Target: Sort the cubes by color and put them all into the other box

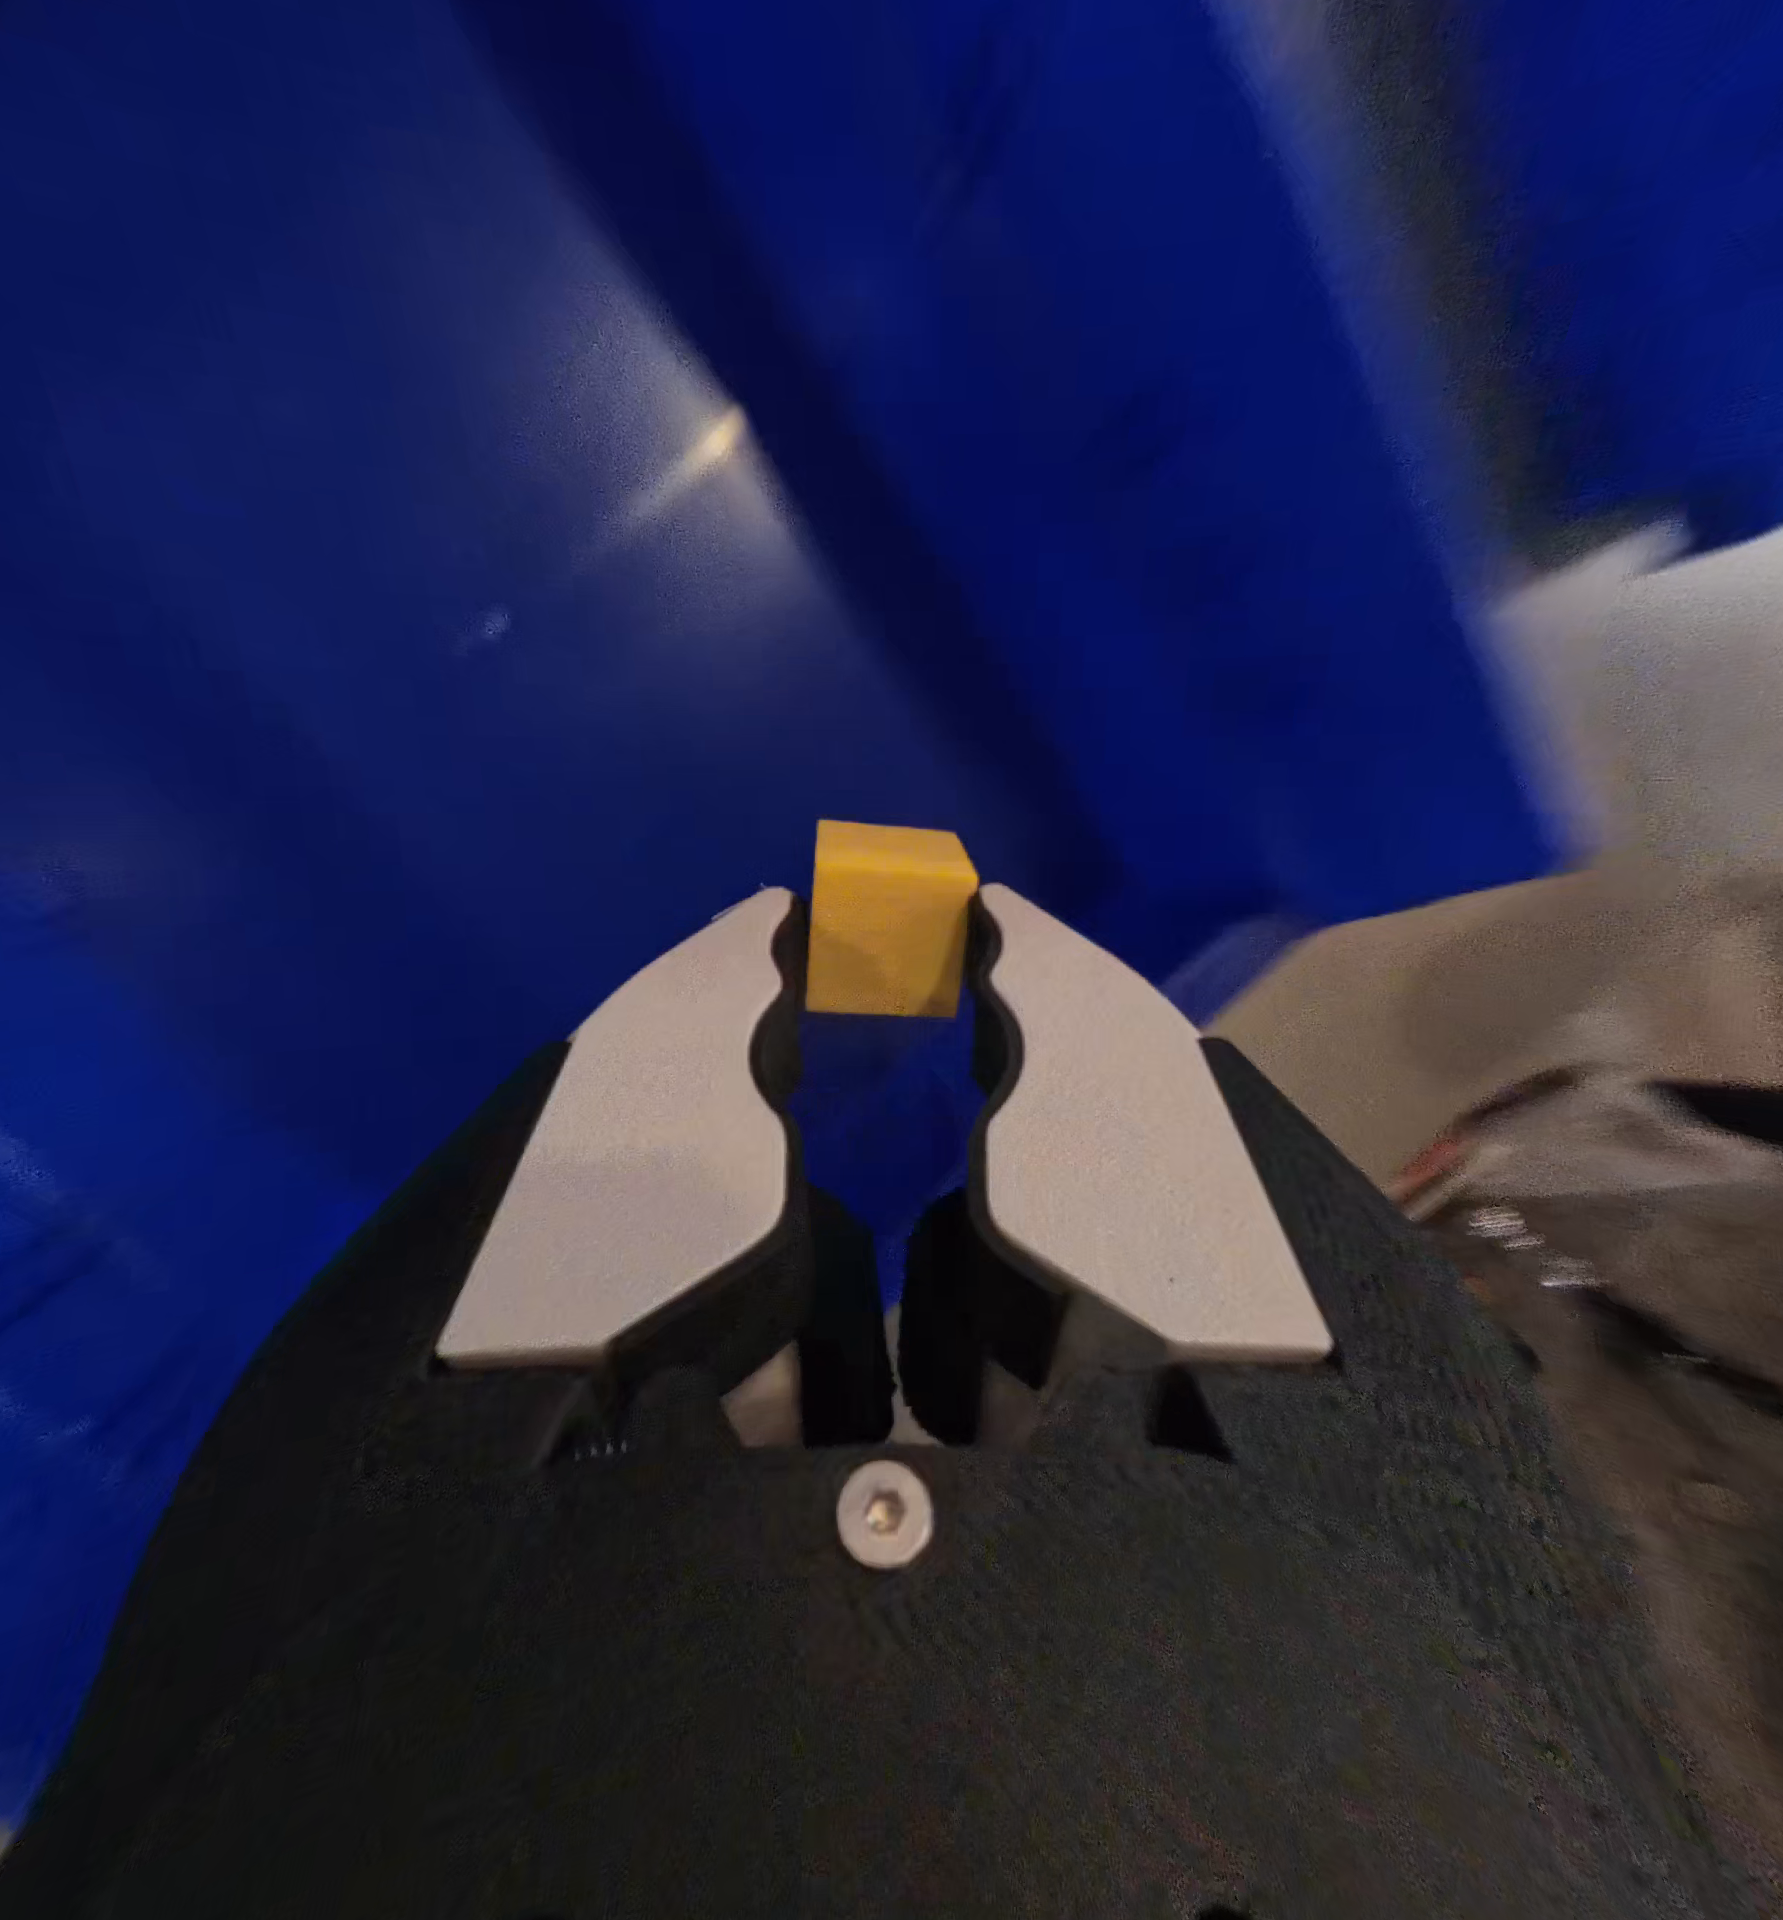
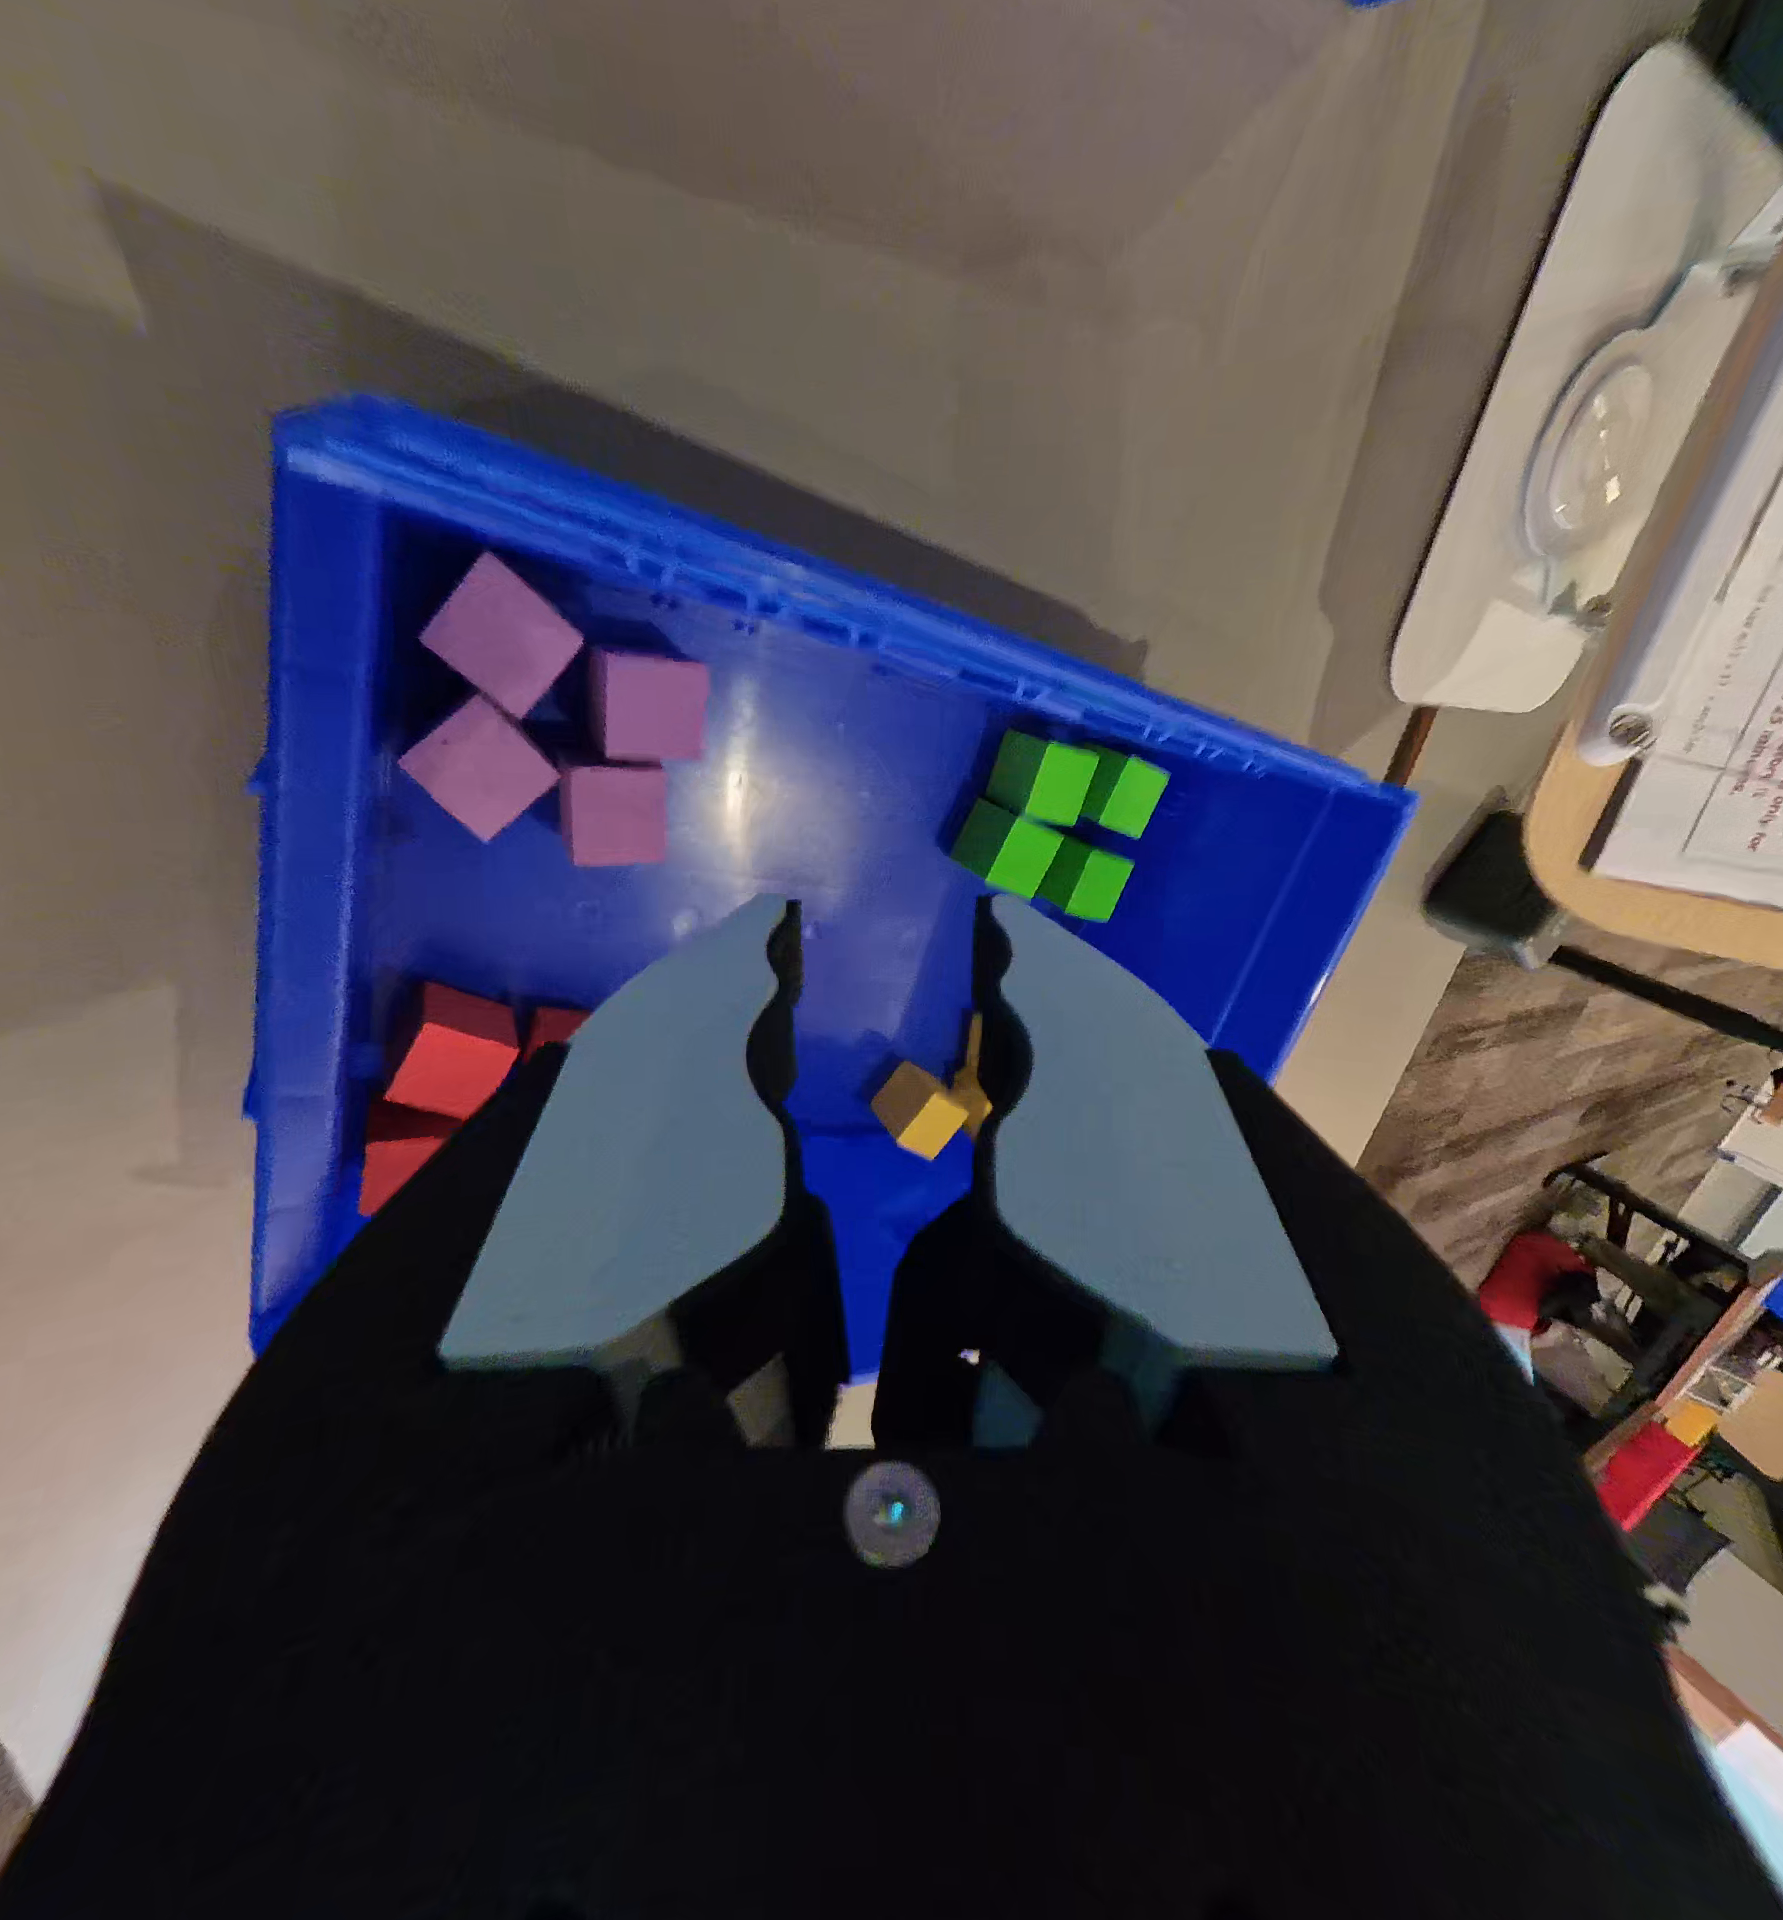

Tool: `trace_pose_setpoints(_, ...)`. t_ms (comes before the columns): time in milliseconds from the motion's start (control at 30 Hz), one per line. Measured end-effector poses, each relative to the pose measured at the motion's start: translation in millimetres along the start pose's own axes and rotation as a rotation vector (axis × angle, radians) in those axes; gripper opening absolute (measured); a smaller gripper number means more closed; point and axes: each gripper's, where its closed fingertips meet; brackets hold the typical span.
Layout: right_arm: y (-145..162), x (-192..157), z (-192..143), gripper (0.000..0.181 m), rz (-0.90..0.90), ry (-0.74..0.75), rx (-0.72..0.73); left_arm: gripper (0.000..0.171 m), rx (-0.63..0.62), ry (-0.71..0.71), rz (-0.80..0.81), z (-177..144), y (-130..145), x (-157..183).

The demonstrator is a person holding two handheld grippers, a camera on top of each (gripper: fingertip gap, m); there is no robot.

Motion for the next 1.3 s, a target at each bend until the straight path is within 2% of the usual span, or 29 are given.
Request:
trace_pose_setpoints(67, -23, 5, -6, 0.032, 0.023, 0.039, 0.119, 0.029, 0.248, 0.315, -0.023, -25, -32, 42)
trace_pose_setpoints(133, -58, 11, -16, 0.043, 0.093, 0.099, 0.310, 0.029, 0.434, 0.660, -0.042, -61, -53, 82)
trace_pose_setpoints(167, -79, 13, -24, 0.052, 0.145, 0.126, 0.420, 0.029, 0.482, 0.794, -0.047, -75, -57, 96)
trace_pose_setpoints(233, -119, 12, -42, 0.052, 0.197, 0.178, 0.617, 0.029, 0.522, 0.956, -0.062, -91, -58, 110)
trace_pose_setpoints(367, -184, 16, -82, 0.048, 0.193, 0.348, 0.864, 0.028, 0.518, 1.153, -0.069, -100, -58, 134)
trace_pose_setpoints(467, -214, 17, -99, 0.047, 0.194, 0.363, 0.929, 0.032, 0.508, 1.215, -0.063, -102, -58, 145)
trace_pose_setpoints(600, -233, 17, -96, 0.044, 0.143, 0.355, 0.919, 0.031, 0.487, 1.289, -0.036, -109, -55, 159)
trace_pose_setpoints(767, -241, 18, -102, 0.028, 0.118, 0.357, 0.933, 0.032, 0.456, 1.316, -0.014, -111, -51, 168)
trace_pose_setpoints(867, -238, 19, -101, 0.027, 0.088, 0.361, 0.888, 0.033, 0.458, 1.310, -0.011, -111, -53, 168)
trace_pose_setpoints(1000, -212, 22, -97, 0.027, 0.056, 0.292, 0.768, 0.056, 0.579, 1.307, -0.024, -130, -61, 158)
trace_pose_setpoints(1100, -152, 33, -75, 0.027, 0.039, 0.203, 0.527, 0.047, 0.648, 1.229, 0.000, -144, -62, 146)
trace_pose_setpoints(1300, 6, 33, -15, 0.027, 0.118, -0.050, 0.010, 0.034, 0.718, 1.183, 0.052, -172, -57, 138)
Point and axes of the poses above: each gripper's, where its closed fingertips meet, z out along the fingers, y out of its underside, x = y × z across the jaws, and after that the axes turned 8 degrees about y, right-handed
